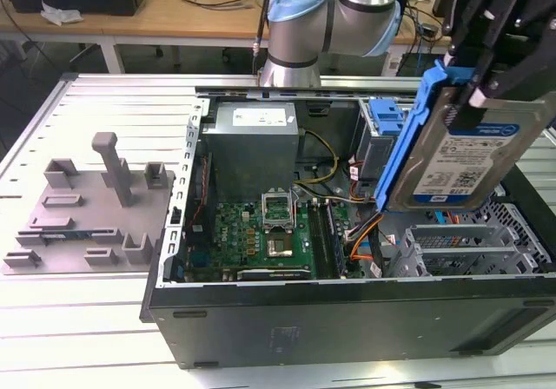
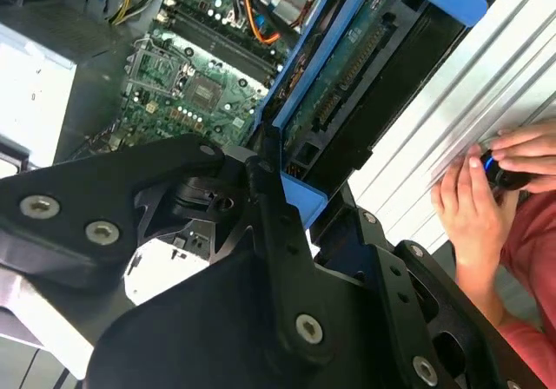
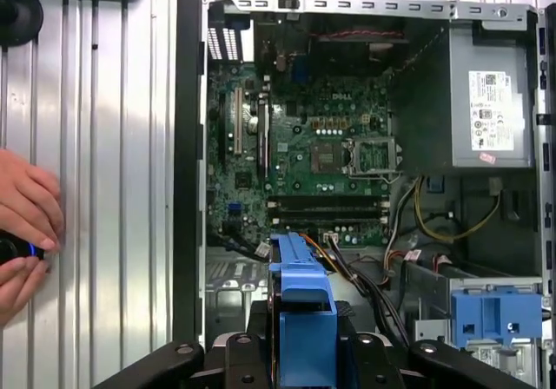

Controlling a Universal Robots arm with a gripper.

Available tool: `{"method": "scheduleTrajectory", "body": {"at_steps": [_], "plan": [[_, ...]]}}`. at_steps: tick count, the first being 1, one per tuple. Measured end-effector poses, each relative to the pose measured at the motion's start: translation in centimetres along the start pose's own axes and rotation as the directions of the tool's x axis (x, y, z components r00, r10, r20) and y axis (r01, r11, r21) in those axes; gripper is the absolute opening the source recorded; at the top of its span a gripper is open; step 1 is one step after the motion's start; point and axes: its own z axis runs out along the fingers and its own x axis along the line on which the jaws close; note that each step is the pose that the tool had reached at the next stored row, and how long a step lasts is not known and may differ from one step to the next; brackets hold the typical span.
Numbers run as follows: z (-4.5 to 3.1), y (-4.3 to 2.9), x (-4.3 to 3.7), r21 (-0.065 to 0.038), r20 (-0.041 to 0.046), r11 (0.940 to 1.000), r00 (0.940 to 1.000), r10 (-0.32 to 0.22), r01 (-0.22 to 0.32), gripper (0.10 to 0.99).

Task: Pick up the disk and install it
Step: 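Insert the disk into the insertion slot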

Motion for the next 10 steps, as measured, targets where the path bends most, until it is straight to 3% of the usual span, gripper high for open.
{"method": "scheduleTrajectory", "body": {"at_steps": [6, 10], "plan": [[0.05, -2.79, 0.27, 0.0, 0.0, 1.0, 1.0, 0.0, 0.0, 0.369], [0.11, -4.06, 0.3, 0.0, 0.0001, 1.0, 1.0, 0.0, 0.0, 0.369]]}}
